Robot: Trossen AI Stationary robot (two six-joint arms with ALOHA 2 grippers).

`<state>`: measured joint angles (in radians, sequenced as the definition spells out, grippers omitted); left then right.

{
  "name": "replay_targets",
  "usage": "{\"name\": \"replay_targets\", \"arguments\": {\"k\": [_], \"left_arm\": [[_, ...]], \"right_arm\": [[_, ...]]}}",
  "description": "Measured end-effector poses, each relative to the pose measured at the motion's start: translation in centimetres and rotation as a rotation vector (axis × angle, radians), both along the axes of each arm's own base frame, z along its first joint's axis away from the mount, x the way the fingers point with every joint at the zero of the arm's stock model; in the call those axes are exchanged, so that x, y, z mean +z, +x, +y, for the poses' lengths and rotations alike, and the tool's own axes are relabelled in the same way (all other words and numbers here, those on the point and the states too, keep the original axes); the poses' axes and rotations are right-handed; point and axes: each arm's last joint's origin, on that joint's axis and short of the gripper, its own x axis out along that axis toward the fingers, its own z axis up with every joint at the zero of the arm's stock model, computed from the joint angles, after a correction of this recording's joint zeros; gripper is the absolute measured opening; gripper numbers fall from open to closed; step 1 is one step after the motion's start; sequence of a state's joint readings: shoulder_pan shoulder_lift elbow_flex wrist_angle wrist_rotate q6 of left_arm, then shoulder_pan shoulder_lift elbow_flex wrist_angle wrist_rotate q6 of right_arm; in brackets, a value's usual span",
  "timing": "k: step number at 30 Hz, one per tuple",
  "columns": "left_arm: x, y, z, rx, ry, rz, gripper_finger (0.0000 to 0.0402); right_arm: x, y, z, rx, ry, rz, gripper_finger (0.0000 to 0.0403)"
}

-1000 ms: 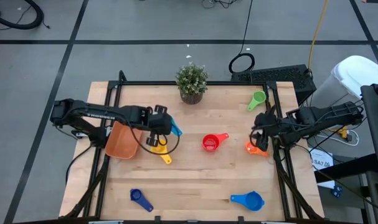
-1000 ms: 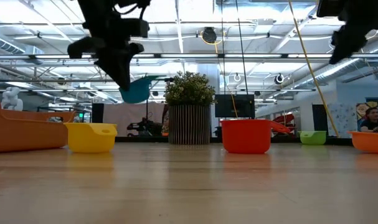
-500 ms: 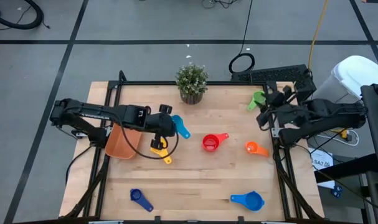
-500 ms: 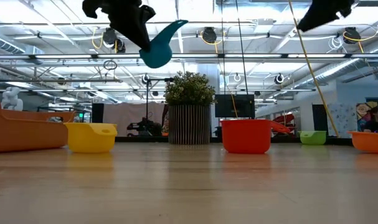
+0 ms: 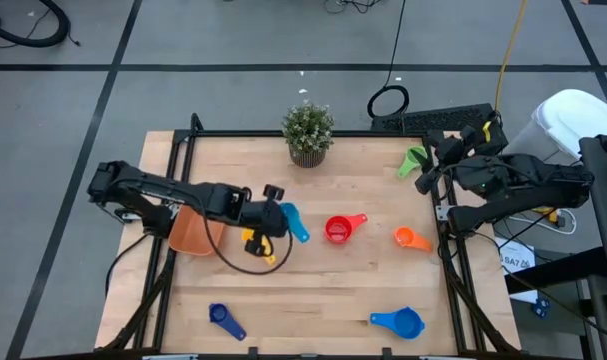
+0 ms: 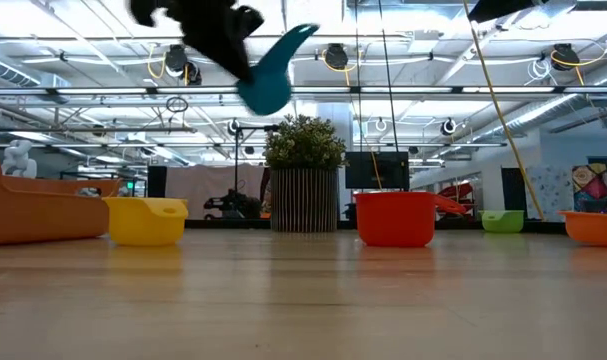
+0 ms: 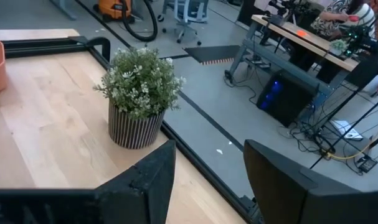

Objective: Nest measuring cups in basket
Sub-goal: Move the light blue measuring cup to the bottom of the table

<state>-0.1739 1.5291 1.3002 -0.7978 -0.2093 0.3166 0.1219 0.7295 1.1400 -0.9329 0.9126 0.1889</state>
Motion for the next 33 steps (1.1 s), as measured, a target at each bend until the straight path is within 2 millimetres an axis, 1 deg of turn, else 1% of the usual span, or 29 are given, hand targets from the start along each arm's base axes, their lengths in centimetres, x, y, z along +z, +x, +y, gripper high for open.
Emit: {"name": "replay_targets", "arguments": {"k": [4, 7, 16, 19, 21, 23, 25, 27, 29, 31, 33], "left_arm": [[0.1, -0.3, -1.5, -0.018, -0.021, -0.004, 0.0007], [0.2, -0.2, -2.3, -0.032, -0.036, -0.033, 0.0007], [0.4, 1.1, -3.0, -0.042, -0.078, -0.152, 0.0007], [0.4, 1.5, -3.4, -0.06, -0.087, -0.144, 0.0007], [1.1, 2.4, -3.8, -0.078, -0.079, -0.157, 0.0007], [1.4, 3.0, -4.2, -0.102, -0.055, -0.11, 0.0007], [2.0, 4.5, -4.6, -0.139, -0.034, -0.12, 0.0007], [1.8, 5.5, -4.9, -0.165, -0.006, -0.074, 0.0007], [2.0, 6.9, -5.1, -0.19, 0.016, -0.073, 0.0007], [1.5, 8.1, -4.9, -0.206, 0.043, -0.03, 0.0007], [1.4, 9.5, -4.7, -0.221, 0.061, -0.029, 0.0007]], "right_arm": [[0.0, 0.0, 0.0, 0.005, -0.011, 0.011, 0.0183], [0.0, 0.1, 0.0, 0.001, -0.011, 0.018, 0.0183], [-0.3, 0.8, 0.1, 0.026, 0.004, 0.041, 0.0183], [-0.4, 1.1, 0.2, 0.037, 0.028, 0.043, 0.0183], [-0.5, 1.2, 0.2, 0.038, 0.032, 0.046, 0.0183], [-0.6, 1.5, 0.3, 0.053, 0.044, 0.053, 0.0183], [-0.7, 1.6, 0.3, 0.068, 0.067, 0.05, 0.0183], [-0.8, 1.9, 0.3, 0.087, 0.104, 0.05, 0.0183], [-1.1, 1.8, 0.3, 0.102, 0.153, 0.058, 0.0183], [-1.4, 1.9, 0.3, 0.104, 0.204, 0.08, 0.0183], [-1.8, 1.6, 0.2, 0.103, 0.248, 0.11, 0.0183]]}}
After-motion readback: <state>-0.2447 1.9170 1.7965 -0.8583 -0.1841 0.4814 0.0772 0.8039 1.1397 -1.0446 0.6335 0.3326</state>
